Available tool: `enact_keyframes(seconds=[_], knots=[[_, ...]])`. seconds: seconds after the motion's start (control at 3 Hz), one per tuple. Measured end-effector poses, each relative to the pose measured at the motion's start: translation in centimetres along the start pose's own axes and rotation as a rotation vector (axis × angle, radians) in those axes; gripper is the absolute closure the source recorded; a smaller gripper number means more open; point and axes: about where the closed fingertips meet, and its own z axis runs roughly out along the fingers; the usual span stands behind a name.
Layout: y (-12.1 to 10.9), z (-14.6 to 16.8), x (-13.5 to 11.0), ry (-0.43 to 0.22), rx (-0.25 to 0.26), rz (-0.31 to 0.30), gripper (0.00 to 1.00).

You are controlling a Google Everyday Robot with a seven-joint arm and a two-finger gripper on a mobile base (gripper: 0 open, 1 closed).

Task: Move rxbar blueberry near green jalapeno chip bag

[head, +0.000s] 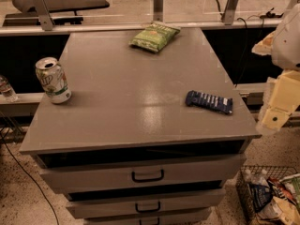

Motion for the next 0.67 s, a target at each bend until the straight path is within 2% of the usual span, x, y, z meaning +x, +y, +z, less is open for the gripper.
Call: enact_keyframes(seconds=[0.33,0.67], knots=[[-0.3,0.1,-0.2,-0.014,0.007,-0.009,0.0],[-2.1,2.7,-0.6,-0.054,0.013,-0.036,0.0]])
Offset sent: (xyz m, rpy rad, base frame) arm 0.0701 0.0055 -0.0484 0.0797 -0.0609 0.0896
